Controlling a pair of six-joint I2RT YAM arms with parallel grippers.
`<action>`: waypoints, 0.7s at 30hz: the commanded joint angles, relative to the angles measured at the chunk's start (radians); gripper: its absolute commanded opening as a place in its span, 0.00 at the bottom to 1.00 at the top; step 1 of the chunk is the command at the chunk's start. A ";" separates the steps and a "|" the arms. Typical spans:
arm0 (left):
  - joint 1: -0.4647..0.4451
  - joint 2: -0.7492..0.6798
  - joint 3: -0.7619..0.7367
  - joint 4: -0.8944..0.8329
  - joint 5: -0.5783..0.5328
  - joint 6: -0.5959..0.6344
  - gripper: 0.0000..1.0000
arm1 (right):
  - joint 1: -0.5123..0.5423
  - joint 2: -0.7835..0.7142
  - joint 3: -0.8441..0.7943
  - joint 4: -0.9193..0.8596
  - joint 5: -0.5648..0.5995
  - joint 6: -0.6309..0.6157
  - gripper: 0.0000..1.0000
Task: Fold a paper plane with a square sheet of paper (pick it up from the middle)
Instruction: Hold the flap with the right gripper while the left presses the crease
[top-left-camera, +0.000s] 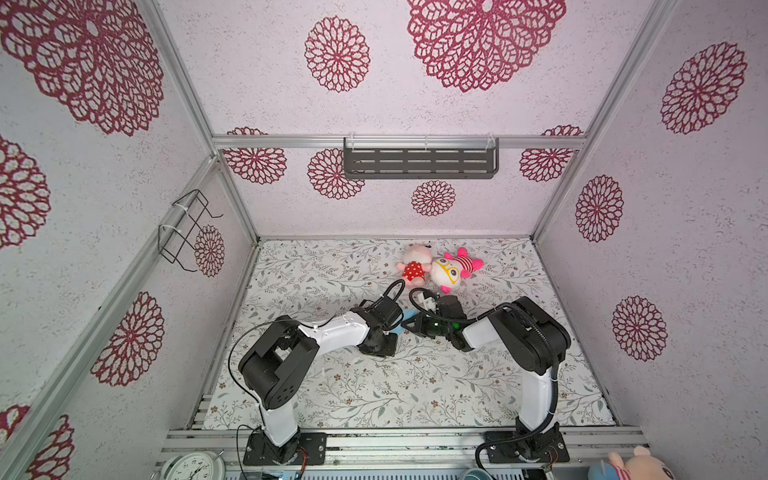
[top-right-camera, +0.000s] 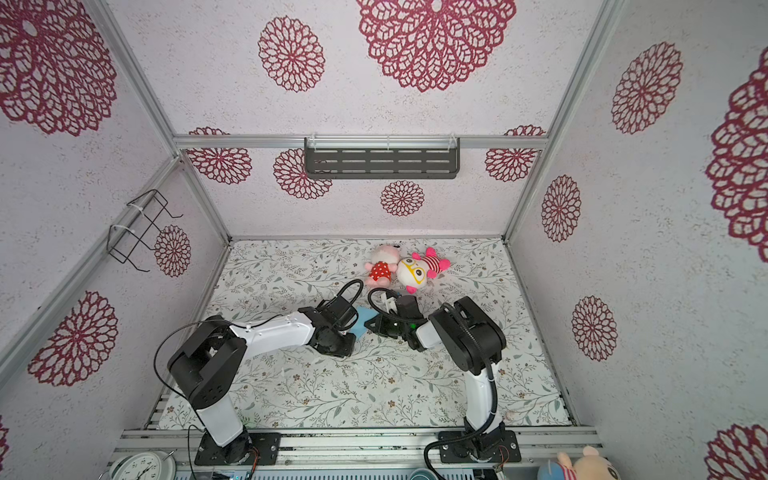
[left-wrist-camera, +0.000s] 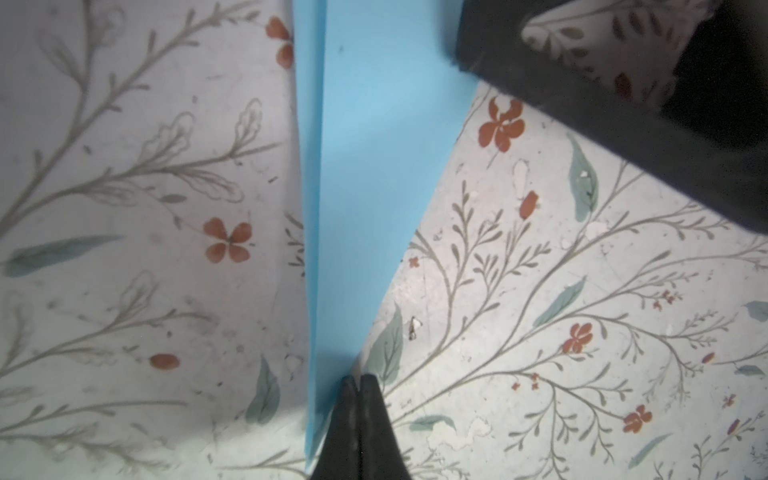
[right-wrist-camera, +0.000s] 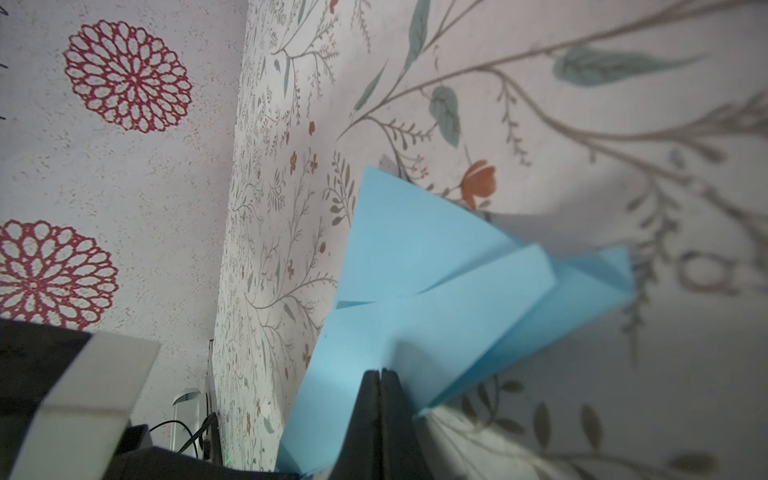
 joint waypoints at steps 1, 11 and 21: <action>-0.008 -0.052 0.035 0.008 -0.036 0.012 0.05 | 0.006 0.030 0.005 -0.054 0.043 -0.001 0.00; 0.001 0.025 0.081 -0.040 -0.098 0.022 0.07 | 0.006 0.029 0.008 -0.057 0.042 -0.003 0.00; 0.001 0.072 0.070 -0.053 -0.090 0.013 0.03 | 0.006 0.026 0.014 -0.057 0.039 -0.002 0.00</action>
